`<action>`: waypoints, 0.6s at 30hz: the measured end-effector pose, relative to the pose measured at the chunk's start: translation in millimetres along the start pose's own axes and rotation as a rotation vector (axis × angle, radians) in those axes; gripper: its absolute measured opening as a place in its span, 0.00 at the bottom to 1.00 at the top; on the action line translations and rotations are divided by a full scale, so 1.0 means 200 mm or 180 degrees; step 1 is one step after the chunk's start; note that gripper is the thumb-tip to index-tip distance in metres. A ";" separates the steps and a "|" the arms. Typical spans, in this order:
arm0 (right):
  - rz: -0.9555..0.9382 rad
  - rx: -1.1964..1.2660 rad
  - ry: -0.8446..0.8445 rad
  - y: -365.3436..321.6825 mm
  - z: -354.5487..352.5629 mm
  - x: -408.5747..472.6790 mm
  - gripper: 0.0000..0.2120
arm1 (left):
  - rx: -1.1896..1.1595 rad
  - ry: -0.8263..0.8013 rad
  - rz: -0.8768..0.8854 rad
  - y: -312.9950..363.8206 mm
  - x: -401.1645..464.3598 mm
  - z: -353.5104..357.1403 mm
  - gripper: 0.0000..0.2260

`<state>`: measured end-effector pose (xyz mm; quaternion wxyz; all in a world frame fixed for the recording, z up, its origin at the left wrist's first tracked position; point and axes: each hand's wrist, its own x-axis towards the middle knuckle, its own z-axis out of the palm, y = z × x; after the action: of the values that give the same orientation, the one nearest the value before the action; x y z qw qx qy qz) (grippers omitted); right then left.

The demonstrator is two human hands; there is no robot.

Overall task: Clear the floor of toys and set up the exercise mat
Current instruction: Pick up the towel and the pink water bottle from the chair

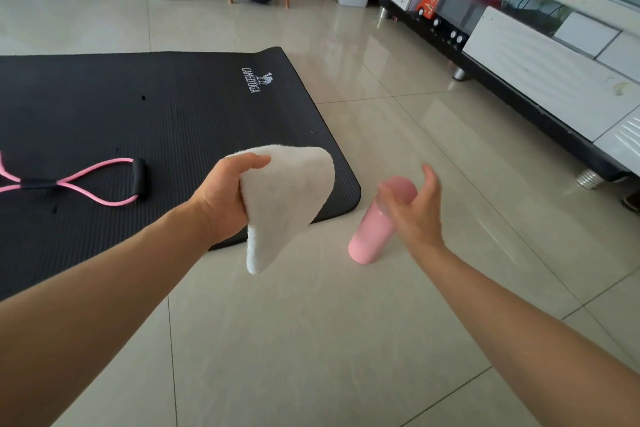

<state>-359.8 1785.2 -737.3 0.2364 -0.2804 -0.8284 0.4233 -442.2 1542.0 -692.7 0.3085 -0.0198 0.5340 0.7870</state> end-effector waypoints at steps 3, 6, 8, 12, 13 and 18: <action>-0.0955 0.0183 0.0049 -0.15 0.02 0.01 0.24 | 0.0129 -0.0022 -0.0085 0.02 0.00 -0.05 0.26; -0.0182 0.0615 -0.1003 -0.27 0.10 -0.01 0.16 | 0.0313 -0.0075 -0.0101 0.04 0.01 -0.10 0.26; 0.0440 0.0538 -0.1856 -0.29 0.16 -0.01 0.20 | 0.0424 -0.0190 -0.0104 0.05 0.01 -0.13 0.24; 0.1140 0.1559 -0.2840 -0.29 0.21 -0.04 0.16 | 0.0635 -0.0442 -0.0133 0.07 -0.01 -0.17 0.22; 0.1057 0.1661 -0.2870 -0.30 0.22 -0.05 0.15 | 0.0669 -0.0513 -0.0150 0.08 -0.02 -0.17 0.22; 0.0578 0.1618 -0.1839 -0.33 0.25 -0.06 0.06 | 0.1478 0.0015 -0.0125 0.07 0.00 -0.18 0.12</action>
<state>-400.1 1717.5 -710.0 0.0171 -0.1544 -0.7015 0.6955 -460.6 1509.0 -696.1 0.3187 0.0395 0.7010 0.6368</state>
